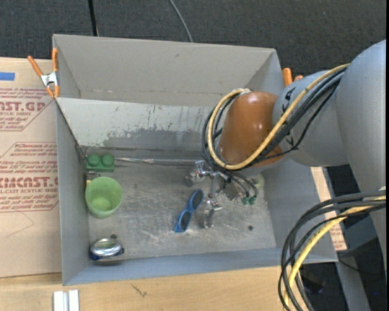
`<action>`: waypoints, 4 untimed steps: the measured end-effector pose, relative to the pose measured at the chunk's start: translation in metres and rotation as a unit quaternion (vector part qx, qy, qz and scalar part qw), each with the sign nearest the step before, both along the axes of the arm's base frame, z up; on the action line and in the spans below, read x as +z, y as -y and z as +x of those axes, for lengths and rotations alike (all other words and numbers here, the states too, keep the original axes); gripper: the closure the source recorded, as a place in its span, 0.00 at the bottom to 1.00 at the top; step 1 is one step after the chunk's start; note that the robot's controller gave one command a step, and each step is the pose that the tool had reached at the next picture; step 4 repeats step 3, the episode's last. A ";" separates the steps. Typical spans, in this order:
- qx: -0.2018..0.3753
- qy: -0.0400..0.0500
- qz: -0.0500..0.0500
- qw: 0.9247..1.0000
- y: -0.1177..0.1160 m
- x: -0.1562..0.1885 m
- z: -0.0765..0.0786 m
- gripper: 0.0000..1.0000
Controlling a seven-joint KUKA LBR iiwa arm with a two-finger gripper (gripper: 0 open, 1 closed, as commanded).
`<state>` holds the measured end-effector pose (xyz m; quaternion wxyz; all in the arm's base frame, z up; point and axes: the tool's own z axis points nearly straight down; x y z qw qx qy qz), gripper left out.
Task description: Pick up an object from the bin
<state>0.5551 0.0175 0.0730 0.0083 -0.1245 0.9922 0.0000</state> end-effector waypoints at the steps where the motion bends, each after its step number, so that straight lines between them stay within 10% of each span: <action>1: 0.172 -0.008 -0.002 0.985 0.003 0.020 -0.029 0.00; 2: 0.172 -0.007 -0.002 0.985 0.003 0.020 -0.029 1.00; 3: 0.399 -0.004 -0.004 0.917 -0.016 0.155 -0.027 1.00; 4: 0.399 -0.004 -0.004 0.917 -0.016 0.155 -0.027 1.00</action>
Offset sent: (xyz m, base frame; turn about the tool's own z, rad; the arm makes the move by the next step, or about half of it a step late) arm -0.0289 -0.0036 0.0198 -0.3454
